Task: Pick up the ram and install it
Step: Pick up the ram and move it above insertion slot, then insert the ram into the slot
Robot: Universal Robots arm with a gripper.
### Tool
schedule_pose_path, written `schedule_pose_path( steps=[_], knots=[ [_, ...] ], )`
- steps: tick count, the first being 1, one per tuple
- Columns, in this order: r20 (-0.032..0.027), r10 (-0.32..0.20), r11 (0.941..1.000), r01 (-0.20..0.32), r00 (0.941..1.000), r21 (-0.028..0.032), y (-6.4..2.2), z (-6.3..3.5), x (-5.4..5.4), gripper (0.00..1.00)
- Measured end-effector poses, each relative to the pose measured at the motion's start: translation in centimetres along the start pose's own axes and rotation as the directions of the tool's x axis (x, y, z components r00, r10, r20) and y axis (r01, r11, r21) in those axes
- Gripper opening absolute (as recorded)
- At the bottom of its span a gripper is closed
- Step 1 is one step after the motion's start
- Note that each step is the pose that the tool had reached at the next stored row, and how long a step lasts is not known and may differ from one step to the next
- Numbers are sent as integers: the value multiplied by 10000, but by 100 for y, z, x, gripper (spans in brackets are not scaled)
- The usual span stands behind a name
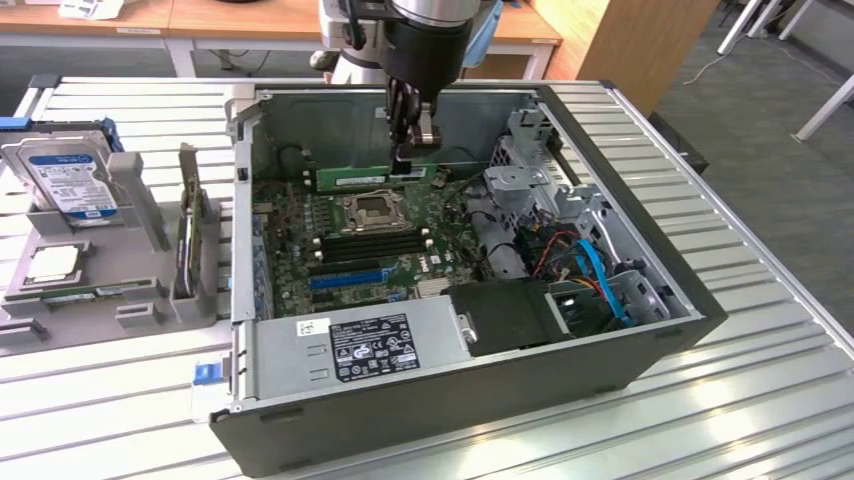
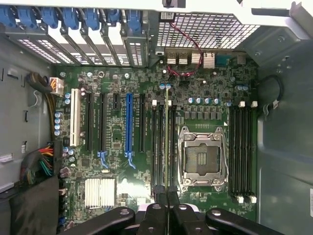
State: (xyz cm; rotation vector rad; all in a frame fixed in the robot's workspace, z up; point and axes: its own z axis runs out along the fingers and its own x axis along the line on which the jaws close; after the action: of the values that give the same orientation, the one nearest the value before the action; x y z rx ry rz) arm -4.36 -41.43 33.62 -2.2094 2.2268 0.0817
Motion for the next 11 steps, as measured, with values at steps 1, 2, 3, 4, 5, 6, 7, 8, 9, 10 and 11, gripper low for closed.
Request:
schedule_pose_path(
  steps=[1,2,3,4,5,6,7,8,9,10,11],
  knots=[
    [-2,0,10000,0,10000,-1,0,6,0,12],
    [-3,0,10000,0,10000,-1,0,12,0,12],
    [-4,0,10000,0,10000,-2,-1,17,1,12],
    [-5,0,10000,0,10000,-2,-1,17,1,12],
    [-5,0,10000,0,10000,-3,-1,17,1,12],
    [-3,0,10000,0,10000,-1,-1,18,1,12],
    [6,0,10000,0,10000,-1,0,19,1,12],
    [7,0,10000,0,10000,-1,0,19,1,12],
    [8,0,10000,0,10000,-1,0,19,1,12],
    [7,0,10000,0,10000,-1,0,20,1,12],
    [6,1,10000,-1,10000,-2,0,20,1,12]
  ],
)
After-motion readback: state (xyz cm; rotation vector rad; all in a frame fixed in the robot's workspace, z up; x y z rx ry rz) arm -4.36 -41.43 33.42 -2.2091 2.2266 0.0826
